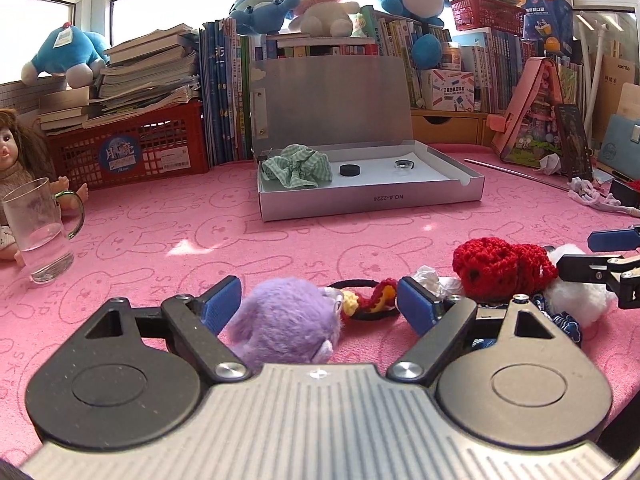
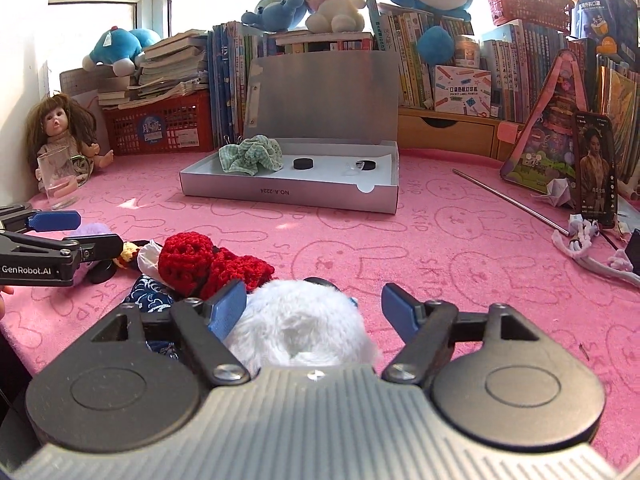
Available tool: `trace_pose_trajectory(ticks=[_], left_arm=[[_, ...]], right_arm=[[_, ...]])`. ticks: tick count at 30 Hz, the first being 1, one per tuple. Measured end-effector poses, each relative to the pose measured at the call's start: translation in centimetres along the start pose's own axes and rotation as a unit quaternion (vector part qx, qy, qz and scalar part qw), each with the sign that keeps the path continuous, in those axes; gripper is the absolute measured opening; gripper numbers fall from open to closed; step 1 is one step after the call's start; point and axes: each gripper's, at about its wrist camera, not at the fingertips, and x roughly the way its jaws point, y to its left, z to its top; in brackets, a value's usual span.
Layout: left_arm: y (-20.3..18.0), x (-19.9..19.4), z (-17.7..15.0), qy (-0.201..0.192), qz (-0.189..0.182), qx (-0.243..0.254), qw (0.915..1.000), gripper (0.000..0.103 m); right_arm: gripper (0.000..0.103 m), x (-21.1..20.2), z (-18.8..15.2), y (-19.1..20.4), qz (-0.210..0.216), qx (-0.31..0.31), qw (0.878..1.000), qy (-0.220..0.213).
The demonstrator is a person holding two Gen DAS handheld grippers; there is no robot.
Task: Organize objects
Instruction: 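Grasp purple plush with left tool while right tool grasps white fluffy plush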
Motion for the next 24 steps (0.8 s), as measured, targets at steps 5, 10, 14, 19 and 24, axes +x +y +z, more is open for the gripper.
trace_pose_trajectory(ticks=[5, 10, 14, 19, 24], left_arm=[[0.8, 0.6, -0.7, 0.018, 0.007, -0.017, 0.9997, 0.088], [0.9, 1.1, -1.2, 0.025, 0.010, -0.021, 0.9994, 0.088], [1.1, 1.4, -1.5, 0.031, 0.018, -0.028, 0.9990, 0.088], [1.6, 1.7, -1.9, 0.039, 0.021, -0.035, 0.9984, 0.087], [2.0, 1.8, -2.2, 0.045, 0.019, -0.049, 0.9976, 0.083]], right_arm=[[0.086, 0.0, -0.5, -0.3, 0.007, 0.025, 1.000, 0.004], [0.088, 0.0, -1.0, 0.1, 0.017, 0.025, 0.999, 0.013], [0.090, 0.1, -1.5, 0.6, 0.014, 0.015, 1.000, 0.017], [0.091, 0.3, -1.8, 0.6, 0.011, 0.019, 1.000, 0.018], [0.091, 0.5, -1.7, 0.2, 0.016, 0.030, 0.999, 0.022]])
